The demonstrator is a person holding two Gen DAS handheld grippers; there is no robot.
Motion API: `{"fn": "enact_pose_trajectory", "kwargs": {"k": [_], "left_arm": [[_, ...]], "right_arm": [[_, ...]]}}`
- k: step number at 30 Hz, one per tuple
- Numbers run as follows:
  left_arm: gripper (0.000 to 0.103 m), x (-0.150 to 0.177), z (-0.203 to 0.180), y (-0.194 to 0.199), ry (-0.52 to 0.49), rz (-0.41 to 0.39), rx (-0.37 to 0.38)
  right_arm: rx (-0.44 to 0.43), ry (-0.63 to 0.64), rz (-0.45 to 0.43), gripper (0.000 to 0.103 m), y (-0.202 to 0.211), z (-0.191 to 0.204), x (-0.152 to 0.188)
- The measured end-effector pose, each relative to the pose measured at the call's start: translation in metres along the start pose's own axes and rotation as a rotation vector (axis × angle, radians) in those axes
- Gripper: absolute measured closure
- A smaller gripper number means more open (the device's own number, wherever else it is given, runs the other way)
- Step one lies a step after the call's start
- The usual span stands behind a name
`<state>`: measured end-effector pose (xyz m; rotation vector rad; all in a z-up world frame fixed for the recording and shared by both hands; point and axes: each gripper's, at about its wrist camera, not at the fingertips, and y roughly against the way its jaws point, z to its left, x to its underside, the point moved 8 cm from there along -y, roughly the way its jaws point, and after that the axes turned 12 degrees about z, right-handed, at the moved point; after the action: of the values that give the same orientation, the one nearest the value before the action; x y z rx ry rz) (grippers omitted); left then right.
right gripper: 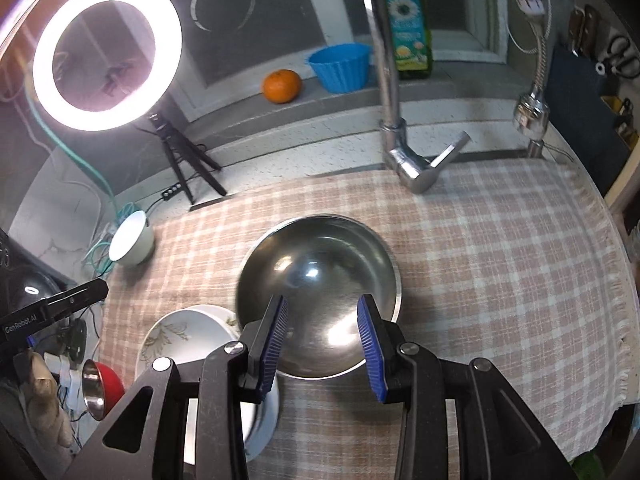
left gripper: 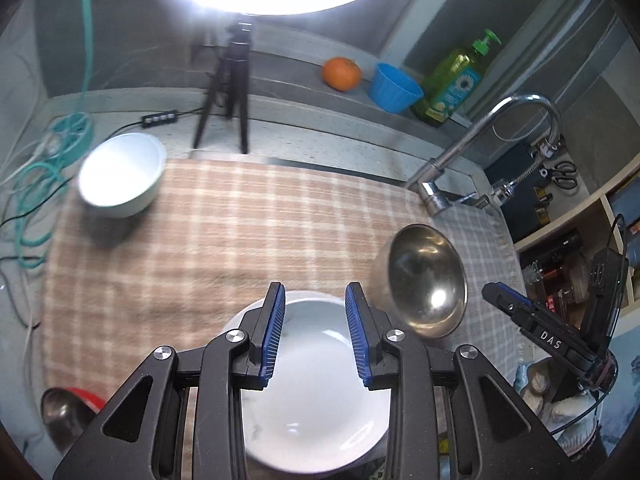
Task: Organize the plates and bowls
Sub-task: 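Withdraw the right tool and move it toward the small steel bowl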
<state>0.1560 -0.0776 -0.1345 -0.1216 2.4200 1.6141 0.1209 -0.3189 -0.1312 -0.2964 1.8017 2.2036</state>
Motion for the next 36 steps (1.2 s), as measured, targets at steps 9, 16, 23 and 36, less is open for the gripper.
{"fn": "enact_pose_trajectory", "kwargs": {"k": [9,16,23,36], "left_arm": [[0.074,0.050,0.086,0.038,0.183,-0.054,-0.075],[0.074,0.086,0.129,0.070,0.254,-0.129,-0.210],[0.074,0.116,0.164,0.083,0.349,-0.144,-0.239],[0.074,0.166,0.223,0.085,0.488,-0.133,-0.309]], "right_arm": [[-0.093,0.170,0.008,0.070,0.000,0.075,0.012],[-0.138,0.363,0.048,0.070,-0.011,0.154,0.032],[-0.214,0.491,0.125,0.070,-0.031,0.228,0.055],[-0.259,0.666,0.262,0.070,-0.072,0.311,0.096]]}}
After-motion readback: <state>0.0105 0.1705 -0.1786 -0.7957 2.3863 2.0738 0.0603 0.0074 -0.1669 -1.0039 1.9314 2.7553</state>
